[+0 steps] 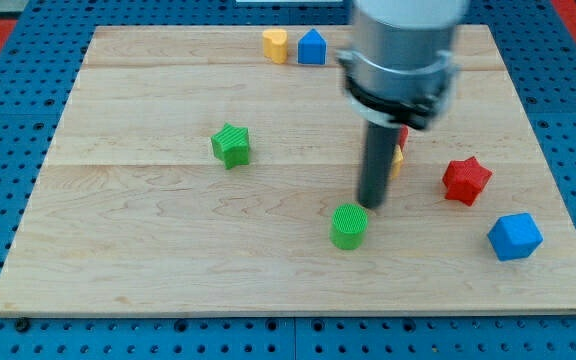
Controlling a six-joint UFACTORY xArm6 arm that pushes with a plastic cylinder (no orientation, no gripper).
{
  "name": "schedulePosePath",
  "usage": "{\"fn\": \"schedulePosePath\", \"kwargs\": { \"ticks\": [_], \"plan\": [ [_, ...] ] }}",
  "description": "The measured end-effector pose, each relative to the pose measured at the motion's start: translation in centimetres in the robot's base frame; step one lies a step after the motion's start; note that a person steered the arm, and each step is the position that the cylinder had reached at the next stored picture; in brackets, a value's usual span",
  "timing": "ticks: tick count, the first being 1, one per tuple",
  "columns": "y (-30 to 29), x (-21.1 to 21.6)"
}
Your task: Push green circle into green star
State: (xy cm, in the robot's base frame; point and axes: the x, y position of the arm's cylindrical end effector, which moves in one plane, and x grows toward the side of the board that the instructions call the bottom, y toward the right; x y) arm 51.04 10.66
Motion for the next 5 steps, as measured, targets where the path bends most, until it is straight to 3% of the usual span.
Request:
{"fn": "schedulePosePath", "kwargs": {
  "ticks": [1, 2, 4, 5],
  "plan": [
    [2.1, 3.0],
    [-7.6, 5.3],
    [-13.3, -5.2],
    [-15.5, -6.8]
  ]
}}
